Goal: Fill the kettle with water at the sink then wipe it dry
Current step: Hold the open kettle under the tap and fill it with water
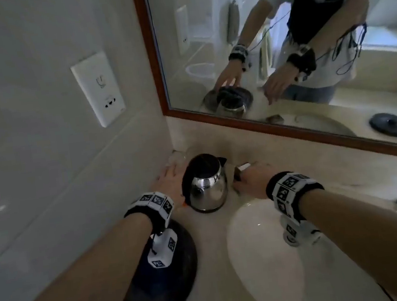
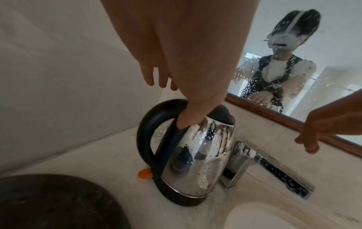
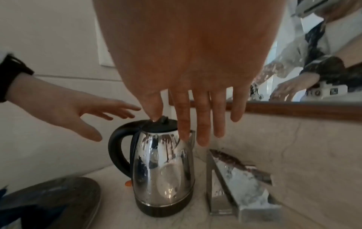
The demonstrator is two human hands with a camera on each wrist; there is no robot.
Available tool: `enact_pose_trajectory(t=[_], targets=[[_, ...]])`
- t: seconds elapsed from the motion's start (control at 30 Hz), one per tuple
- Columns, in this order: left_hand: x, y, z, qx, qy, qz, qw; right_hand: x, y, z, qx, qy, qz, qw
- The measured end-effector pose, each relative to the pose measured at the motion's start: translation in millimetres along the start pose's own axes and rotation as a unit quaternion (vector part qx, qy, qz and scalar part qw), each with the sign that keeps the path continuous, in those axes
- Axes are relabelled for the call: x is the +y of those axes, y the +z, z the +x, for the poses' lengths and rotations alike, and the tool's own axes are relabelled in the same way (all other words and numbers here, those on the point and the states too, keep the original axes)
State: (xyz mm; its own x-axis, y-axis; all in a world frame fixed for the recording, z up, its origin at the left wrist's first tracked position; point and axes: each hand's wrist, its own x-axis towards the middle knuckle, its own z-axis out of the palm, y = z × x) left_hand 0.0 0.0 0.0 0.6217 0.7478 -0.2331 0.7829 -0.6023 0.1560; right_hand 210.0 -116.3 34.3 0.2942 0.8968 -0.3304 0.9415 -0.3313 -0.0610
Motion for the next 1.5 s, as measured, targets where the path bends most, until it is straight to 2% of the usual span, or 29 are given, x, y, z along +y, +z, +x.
enact_pose_trajectory(t=[0.07,0.13,0.27,0.37,0.43,0.6,0.9,1.0,1.17,1.33,1.43,1.5], targets=[[-0.5,0.1,16.9,0.02,0.01,0.031,0.999,-4.8,12.7,20.4,0.012,0.008,-0.003,1.0],[1.5,2.3,30.9,0.032,0.035,0.069,0.996,-11.5,24.1,29.1,-0.006,0.004,-0.004,1.0],[1.6,3.8,54.2,0.019,0.084,0.133,0.987,-19.7,29.8,35.9,-0.051,-0.005,-0.068,0.996],[5.0,-8.7,70.4,-0.022,0.109,0.129,0.985,-20.3,32.3,45.7,-0.092,-0.01,-0.066,0.994],[8.2,-14.3,73.3,-0.046,0.111,0.122,0.985,-22.2,31.9,48.1,-0.095,-0.016,-0.064,0.993],[13.6,-11.4,73.6,-0.054,0.096,0.111,0.988,-23.3,33.8,43.3,-0.11,-0.003,-0.027,0.994],[10.8,-3.4,70.7,0.004,0.092,0.099,0.991,-10.5,40.5,30.4,-0.112,-0.04,-0.008,0.993],[7.1,-2.0,66.4,0.011,0.081,0.058,0.995,-4.7,35.7,20.7,-0.11,-0.041,0.003,0.993],[13.3,1.7,50.2,0.039,0.054,-0.086,0.994,11.4,26.8,15.4,-0.087,-0.019,0.004,0.996],[23.9,9.9,30.8,0.101,0.048,-0.214,0.97,23.0,11.3,-0.8,-0.085,-0.003,0.035,0.996],[34.1,11.8,21.6,0.146,0.056,-0.258,0.953,32.3,3.6,-8.2,-0.072,0.019,0.056,0.996],[42.7,14.6,13.2,0.149,0.035,-0.269,0.951,39.1,2.2,-12.5,-0.066,0.017,0.055,0.996]])
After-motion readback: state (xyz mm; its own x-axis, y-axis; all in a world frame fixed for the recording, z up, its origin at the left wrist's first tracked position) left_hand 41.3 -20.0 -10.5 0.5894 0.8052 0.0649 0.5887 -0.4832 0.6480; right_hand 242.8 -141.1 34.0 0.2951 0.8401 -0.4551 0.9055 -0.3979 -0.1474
